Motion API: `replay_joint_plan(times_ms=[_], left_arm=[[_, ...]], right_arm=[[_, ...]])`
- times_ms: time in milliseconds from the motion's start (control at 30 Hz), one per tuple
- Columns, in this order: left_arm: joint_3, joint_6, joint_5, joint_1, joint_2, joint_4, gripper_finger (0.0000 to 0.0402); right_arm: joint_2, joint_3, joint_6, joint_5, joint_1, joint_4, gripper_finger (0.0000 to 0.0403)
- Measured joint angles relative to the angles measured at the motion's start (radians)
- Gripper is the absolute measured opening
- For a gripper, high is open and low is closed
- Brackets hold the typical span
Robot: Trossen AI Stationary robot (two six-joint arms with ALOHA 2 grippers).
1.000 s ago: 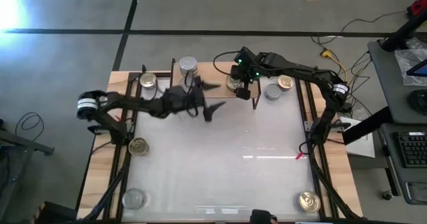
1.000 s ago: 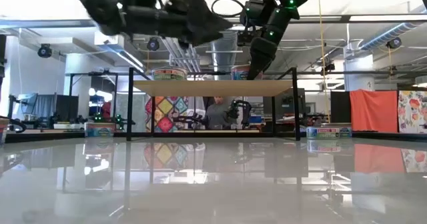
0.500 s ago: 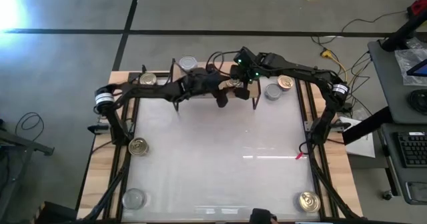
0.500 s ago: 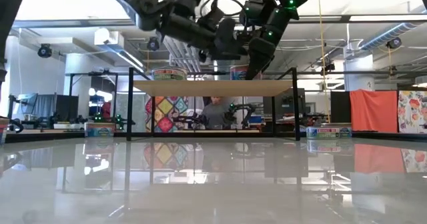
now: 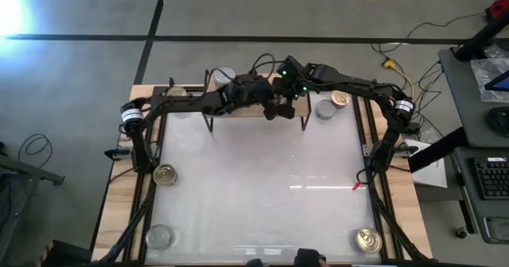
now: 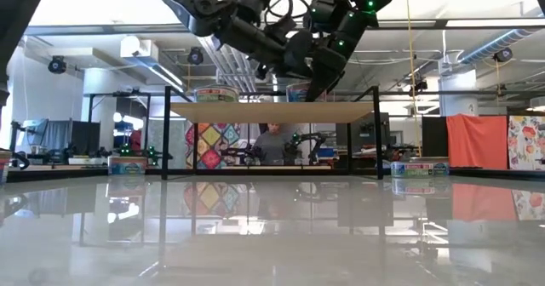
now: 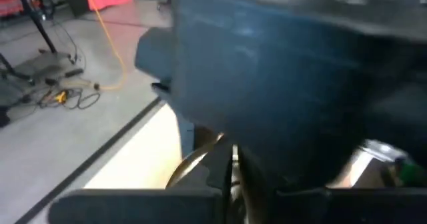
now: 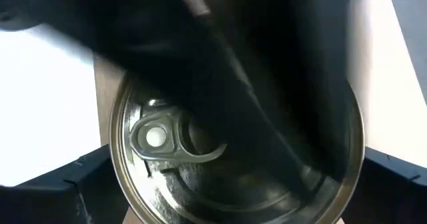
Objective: Stack canned seafood by type on shelf
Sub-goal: Put the blue tuna can on the shelf
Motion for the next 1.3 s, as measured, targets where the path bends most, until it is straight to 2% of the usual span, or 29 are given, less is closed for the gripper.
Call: replay_joint_plan(times_ms=[200, 600, 833, 933, 1067, 1200, 1300], left_arm=[[0.047, -0.017, -0.002, 0.008, 0.034, -0.133, 0.0002], [0.031, -0.045, -0.045, 0.012, 0.032, -0.140, 0.0002], [0.043, -0.011, -0.059, 0.011, 0.034, -0.130, 0.0002], [0.053, 0.019, -0.059, 0.007, 0.025, -0.142, 0.0002], [0.041, 0.054, -0.052, 0.001, -0.036, -0.137, 0.0002], [-0.040, 0.112, -0.012, -0.027, -0.160, -0.113, 0.0002], [-0.172, 0.125, 0.010, -0.058, -0.298, -0.030, 0.0002]], right_arm=[[0.000, 0.000, -0.006, -0.002, -0.001, -0.003, 0.0400], [-0.034, 0.002, -0.015, 0.028, 0.000, -0.096, 0.0400], [-0.084, 0.002, -0.013, 0.050, 0.000, -0.143, 0.0400], [-0.118, 0.009, -0.013, 0.117, 0.007, -0.150, 0.0400], [-0.167, 0.034, -0.005, 0.236, 0.018, -0.158, 0.0400], [-0.198, 0.029, 0.009, 0.149, 0.017, -0.070, 0.0400], [-0.188, 0.012, 0.033, 0.067, 0.019, -0.009, 0.0400]])
